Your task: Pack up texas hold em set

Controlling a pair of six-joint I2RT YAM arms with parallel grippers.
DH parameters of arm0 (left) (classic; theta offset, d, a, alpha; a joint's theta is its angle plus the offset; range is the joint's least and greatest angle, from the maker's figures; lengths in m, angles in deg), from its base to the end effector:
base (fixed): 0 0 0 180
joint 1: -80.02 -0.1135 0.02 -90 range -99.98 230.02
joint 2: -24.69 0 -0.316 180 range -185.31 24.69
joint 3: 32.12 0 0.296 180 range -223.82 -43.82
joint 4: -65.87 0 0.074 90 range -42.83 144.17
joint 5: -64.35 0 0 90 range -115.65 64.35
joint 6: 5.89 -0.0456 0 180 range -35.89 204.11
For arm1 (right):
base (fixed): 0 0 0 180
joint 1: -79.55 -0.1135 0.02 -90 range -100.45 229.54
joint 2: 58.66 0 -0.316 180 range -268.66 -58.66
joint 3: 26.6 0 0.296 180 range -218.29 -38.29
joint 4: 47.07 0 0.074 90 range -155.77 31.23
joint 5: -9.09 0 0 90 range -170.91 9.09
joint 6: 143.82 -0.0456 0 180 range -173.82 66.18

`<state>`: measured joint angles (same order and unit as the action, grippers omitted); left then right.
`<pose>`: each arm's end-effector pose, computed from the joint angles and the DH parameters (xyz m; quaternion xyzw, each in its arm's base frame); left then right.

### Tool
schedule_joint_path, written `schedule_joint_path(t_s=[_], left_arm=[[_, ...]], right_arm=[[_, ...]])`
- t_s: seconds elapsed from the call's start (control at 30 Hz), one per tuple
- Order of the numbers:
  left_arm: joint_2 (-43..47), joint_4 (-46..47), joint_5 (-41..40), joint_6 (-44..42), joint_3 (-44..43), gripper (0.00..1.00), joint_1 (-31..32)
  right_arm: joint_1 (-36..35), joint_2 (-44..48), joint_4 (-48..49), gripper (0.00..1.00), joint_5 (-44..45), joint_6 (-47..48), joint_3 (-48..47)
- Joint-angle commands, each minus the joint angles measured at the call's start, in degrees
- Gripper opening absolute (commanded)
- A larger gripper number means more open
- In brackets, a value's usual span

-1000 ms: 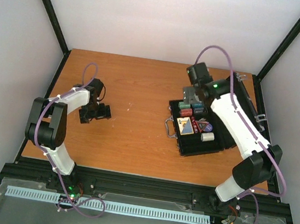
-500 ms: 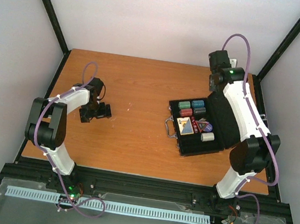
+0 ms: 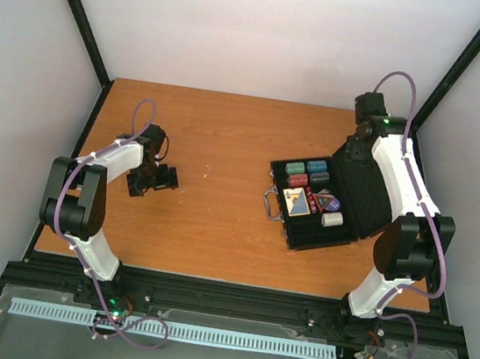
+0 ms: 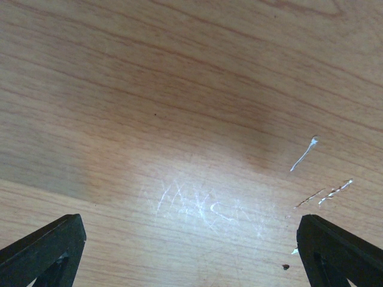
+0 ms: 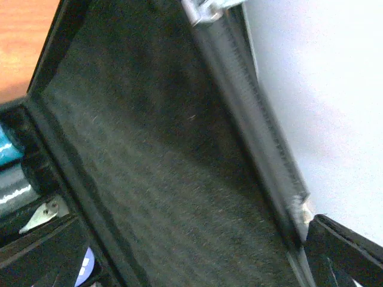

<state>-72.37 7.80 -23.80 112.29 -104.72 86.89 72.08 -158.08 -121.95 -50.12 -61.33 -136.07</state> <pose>0.3412 -0.0426 0.1860 -0.1834 0.9807 -0.0350 0.0573 0.4109 0.0303 0.3745 0.0582 0.9409 -0.2295 0.2421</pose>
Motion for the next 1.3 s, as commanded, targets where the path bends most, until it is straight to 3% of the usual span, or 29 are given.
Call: schedule_joint_path(t_s=[0.0, 0.13, 0.6, 0.97, 1.07, 1.27], left_arm=[[0.6, -0.2, 0.5, -0.9, -0.4, 1.0, 0.2], [0.6, -0.1, 0.6, -0.9, -0.2, 1.0, 0.2], [0.3, -0.3, 0.3, -0.7, -0.8, 1.0, 0.2], [-0.6, -0.6, -0.3, -0.6, -1.7, 1.0, 0.2], [-0.9, -0.7, -0.4, -0.5, -1.9, 1.0, 0.3], [-0.9, -0.6, -0.1, -0.3, -2.1, 1.0, 0.2]], right_arm=[[0.3, 2.9, 0.0, 1.0, -5.0, 2.1, 2.3], [0.3, 4.5, 0.0, 1.0, -8.1, 2.8, 3.8], [-0.6, 10.7, -5.7, 1.0, -31.1, -0.8, 1.6], [-14.2, 14.9, -5.7, 1.0, -39.3, -9.2, 6.7], [-16.5, 16.1, -5.3, 1.0, -35.9, -11.0, 7.0], [-13.3, 14.1, -8.6, 1.0, -18.5, -8.5, 1.0]])
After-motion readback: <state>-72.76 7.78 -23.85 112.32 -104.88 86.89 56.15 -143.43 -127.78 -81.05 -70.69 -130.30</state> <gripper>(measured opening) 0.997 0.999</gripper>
